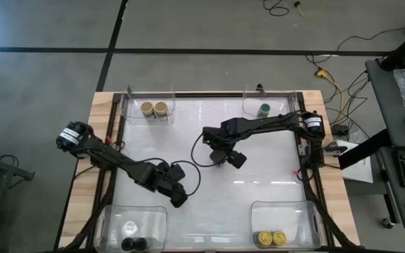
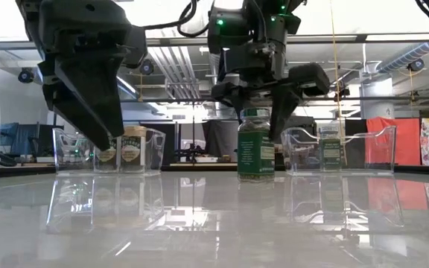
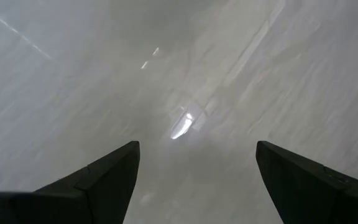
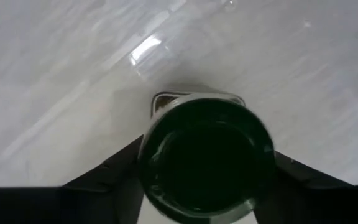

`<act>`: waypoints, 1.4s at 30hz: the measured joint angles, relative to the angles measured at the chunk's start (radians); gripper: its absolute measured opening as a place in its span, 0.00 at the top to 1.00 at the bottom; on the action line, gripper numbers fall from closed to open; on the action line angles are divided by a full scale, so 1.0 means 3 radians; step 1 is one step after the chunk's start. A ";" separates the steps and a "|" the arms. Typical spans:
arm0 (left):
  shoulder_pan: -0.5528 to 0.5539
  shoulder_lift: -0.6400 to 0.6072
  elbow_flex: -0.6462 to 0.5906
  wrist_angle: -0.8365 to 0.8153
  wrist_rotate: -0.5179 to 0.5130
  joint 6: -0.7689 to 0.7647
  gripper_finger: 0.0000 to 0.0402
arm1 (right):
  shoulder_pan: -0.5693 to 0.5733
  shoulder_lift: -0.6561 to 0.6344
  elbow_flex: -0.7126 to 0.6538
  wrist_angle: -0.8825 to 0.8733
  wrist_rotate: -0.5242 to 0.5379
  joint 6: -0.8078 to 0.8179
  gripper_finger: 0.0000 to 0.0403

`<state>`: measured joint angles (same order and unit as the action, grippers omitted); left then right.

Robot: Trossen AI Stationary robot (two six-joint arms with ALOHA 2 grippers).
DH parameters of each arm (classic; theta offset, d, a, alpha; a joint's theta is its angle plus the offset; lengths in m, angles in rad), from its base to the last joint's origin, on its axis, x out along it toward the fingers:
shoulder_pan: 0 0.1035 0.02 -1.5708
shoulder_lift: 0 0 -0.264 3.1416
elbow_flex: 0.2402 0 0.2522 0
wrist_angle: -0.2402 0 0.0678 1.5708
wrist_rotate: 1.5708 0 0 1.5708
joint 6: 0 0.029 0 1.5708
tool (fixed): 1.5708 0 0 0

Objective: Sort spices by type
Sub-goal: Put the green seasoning bottle into the top right transparent bin

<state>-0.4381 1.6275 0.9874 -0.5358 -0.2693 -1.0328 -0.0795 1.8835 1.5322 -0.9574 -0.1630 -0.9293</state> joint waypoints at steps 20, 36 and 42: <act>0.0130 0.0224 -0.0004 0.0716 -0.0564 0.0401 0.24 | -0.0028 -0.1157 0.0184 -0.0715 0.0467 0.1945 0.53; 0.0168 0.0227 -0.0004 0.0791 -0.0556 0.0710 0.24 | -0.0930 -0.2469 -0.0851 -0.1302 0.1766 0.1935 0.53; 0.0164 0.0224 -0.0004 0.0789 -0.0526 0.0621 0.24 | -0.1438 -0.2562 -0.1202 -0.0989 0.1760 0.1372 0.53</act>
<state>-0.3889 1.6947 0.9863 -0.2993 -0.4270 -0.8465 -0.5110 1.1149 1.1717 -1.2542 0.3651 -0.5176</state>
